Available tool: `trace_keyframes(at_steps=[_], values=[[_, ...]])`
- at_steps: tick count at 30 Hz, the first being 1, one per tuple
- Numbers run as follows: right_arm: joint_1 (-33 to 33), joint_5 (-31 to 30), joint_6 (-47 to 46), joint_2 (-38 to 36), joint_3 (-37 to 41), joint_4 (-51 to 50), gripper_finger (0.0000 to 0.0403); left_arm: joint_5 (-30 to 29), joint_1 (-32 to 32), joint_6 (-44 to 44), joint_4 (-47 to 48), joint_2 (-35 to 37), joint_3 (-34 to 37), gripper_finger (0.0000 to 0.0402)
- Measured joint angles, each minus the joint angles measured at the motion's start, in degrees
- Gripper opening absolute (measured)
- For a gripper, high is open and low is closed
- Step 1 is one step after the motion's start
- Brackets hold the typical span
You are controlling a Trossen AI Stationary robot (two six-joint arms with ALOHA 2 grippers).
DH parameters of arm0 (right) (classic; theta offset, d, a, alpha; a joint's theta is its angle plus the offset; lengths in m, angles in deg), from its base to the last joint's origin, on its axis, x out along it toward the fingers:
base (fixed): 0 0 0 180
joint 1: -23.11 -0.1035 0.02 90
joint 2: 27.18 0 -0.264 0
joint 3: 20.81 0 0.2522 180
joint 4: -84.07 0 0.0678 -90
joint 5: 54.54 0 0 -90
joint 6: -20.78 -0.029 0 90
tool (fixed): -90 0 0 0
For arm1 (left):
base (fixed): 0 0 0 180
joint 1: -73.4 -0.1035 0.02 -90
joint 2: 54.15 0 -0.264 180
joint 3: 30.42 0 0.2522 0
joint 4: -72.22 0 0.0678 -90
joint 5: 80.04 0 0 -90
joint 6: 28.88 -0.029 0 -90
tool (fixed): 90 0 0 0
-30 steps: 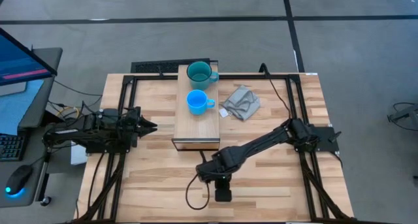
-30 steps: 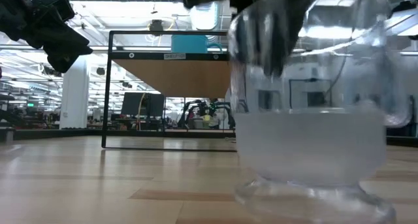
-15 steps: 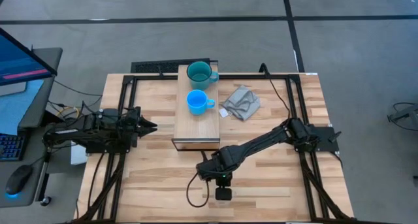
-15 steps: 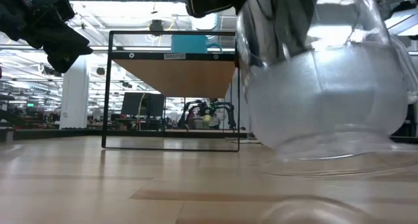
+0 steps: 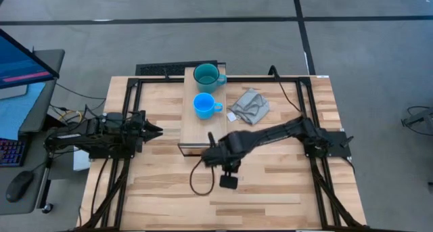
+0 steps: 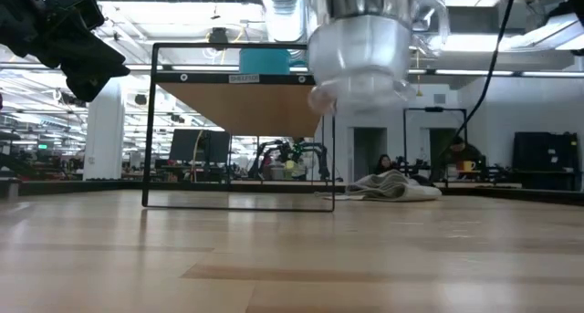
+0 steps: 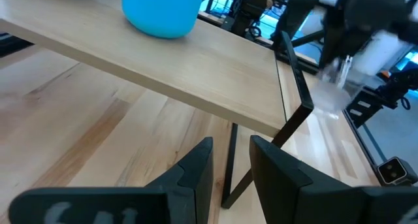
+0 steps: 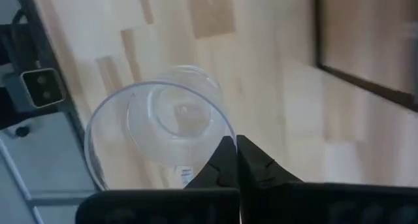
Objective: Stack small to large cups/mugs on shelf
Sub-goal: Put the transparent mug on the shelf
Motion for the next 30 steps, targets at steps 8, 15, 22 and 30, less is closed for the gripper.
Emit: trace_keyframes(at_steps=[8, 15, 22, 30], values=[[2.8, -1.9, -0.1, -0.5, -9.1, -4.8, 0.0001, 0.0, 0.0, 0.0, -0.1, 0.0, 0.0, 0.009], [4.6, -3.3, 1.5, -0.5, -9.0, -5.1, 0.0, 0.0, 0.0, 0.3, -0.1, 0.0, 0.0, 0.009], [4.8, -3.3, 0.7, -2.0, -9.2, -5.1, 0.0, 0.0, 0.0, 0.4, 0.0, 0.0, 0.0, 0.009], [4.9, -6.5, -1.0, -8.6, -9.1, -5.1, 0.0, 0.0, 0.0, 0.4, 0.0, 0.0, 0.0, 0.009]])
